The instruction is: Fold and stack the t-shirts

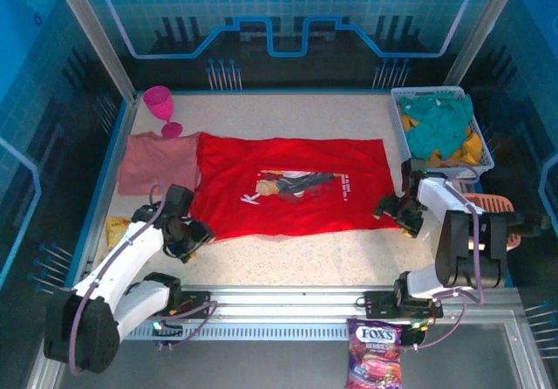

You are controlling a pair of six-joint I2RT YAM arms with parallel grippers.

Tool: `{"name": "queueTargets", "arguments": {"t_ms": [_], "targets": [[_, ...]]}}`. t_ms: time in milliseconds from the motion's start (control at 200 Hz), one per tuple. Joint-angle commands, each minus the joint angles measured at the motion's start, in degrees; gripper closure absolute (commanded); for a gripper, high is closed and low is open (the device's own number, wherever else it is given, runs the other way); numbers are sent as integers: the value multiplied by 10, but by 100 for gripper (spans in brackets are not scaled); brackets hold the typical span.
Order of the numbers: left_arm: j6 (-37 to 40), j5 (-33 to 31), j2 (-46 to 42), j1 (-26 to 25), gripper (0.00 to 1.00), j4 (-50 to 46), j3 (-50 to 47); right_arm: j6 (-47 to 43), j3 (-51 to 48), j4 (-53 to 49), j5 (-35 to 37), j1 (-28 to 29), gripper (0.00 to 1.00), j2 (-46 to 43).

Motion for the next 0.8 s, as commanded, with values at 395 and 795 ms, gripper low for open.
{"name": "queueTargets", "arguments": {"t_ms": [395, 795], "targets": [[-52, -69, 80, -16, 54, 178, -41, -7, -16, 45, -41, -24, 55, 14], [-29, -100, 127, -16, 99, 218, -21, -19, -2, 46, -57, -33, 95, 15]]}}
